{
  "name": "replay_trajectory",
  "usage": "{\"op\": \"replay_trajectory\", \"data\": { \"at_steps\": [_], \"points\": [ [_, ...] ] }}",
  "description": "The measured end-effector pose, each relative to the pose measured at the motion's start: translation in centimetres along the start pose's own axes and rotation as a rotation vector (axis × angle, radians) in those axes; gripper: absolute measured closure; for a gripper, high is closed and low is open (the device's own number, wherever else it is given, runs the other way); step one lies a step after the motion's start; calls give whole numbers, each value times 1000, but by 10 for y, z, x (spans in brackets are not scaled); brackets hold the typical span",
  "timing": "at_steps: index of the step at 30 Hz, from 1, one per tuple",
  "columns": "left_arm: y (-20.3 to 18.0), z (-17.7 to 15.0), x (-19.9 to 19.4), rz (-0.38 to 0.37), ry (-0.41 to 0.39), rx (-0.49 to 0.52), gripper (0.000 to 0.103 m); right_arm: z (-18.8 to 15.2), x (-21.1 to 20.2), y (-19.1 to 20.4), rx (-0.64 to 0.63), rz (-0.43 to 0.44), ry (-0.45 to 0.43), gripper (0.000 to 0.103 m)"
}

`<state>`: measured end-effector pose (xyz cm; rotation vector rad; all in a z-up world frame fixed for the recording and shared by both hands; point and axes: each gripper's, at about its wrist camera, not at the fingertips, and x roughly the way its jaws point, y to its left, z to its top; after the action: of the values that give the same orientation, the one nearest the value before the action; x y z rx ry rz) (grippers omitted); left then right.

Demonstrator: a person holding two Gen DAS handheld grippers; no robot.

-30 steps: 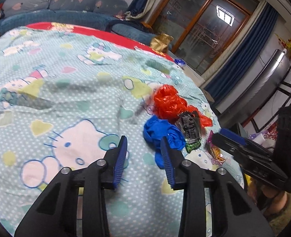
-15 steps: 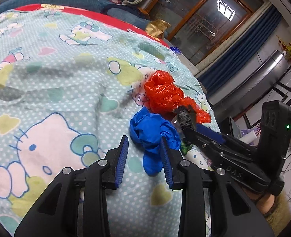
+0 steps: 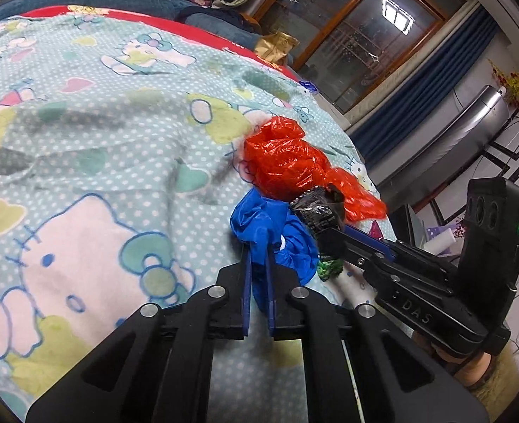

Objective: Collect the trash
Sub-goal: 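Grasp the blue balloon with the left tool while the right tool grasps the black snack packet, then carry both held items over the yellow-rimmed bin and open both tools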

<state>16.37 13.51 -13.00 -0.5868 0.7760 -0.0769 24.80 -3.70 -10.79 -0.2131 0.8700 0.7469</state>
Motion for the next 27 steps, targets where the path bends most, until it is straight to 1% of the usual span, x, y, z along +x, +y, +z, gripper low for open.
{"op": "replay_trajectory", "data": {
  "at_steps": [5,12,19,27],
  "points": [
    [4,3,-14,31,-31,11,98,-5,-12,11,-19,16,-28,95],
    [10,8,-36,70,-83,22,98,-19,-26,22,-25,36,-39,95],
    [6,8,-54,72,-116,29,99,-35,-43,26,-12,57,-55,95],
    [-17,4,-68,59,-143,81,99,-40,-70,20,18,62,-101,95]
  ]
}}
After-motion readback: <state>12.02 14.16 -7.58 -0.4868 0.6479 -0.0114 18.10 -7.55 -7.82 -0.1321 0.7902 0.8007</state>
